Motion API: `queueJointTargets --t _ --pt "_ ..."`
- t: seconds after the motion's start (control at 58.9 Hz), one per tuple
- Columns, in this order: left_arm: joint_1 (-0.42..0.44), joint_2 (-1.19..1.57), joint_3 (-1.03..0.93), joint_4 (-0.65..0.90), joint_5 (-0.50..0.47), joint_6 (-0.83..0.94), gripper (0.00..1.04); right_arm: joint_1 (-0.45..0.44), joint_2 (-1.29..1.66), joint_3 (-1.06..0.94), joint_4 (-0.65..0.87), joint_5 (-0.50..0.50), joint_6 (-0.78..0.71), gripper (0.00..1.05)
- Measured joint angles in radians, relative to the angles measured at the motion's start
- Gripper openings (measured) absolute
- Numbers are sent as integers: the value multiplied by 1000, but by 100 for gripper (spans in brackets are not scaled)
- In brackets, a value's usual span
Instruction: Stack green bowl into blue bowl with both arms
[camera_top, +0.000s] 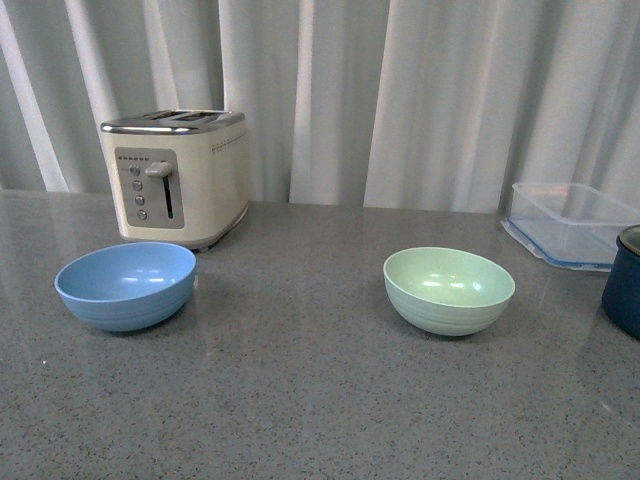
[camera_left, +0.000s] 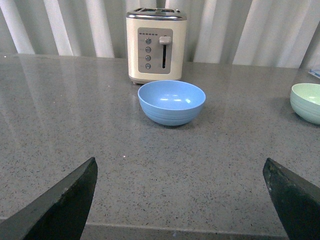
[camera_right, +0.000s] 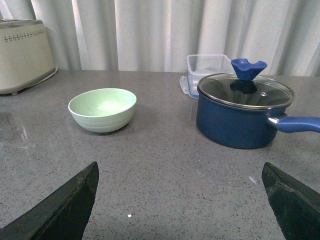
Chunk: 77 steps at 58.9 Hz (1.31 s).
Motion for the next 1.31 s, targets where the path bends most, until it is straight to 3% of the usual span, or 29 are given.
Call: queueJointTargets --t 1.121,1.138,1.206,1.223,1.308 --pt "0 0 0 0 0 0 98 0 0 0 0 0 0 95" --pt "-4 2 0 2 -9 3 98 0 0 0 0 0 0 95" --pt "-87 80 1 106 -354 84 98 0 0 0 0 0 0 95" --pt "-88 102 2 123 -394 91 98 0 0 0 0 1 0 95" --pt "-40 271 28 202 -423 112 98 -1 0 0 0 0 0 95"
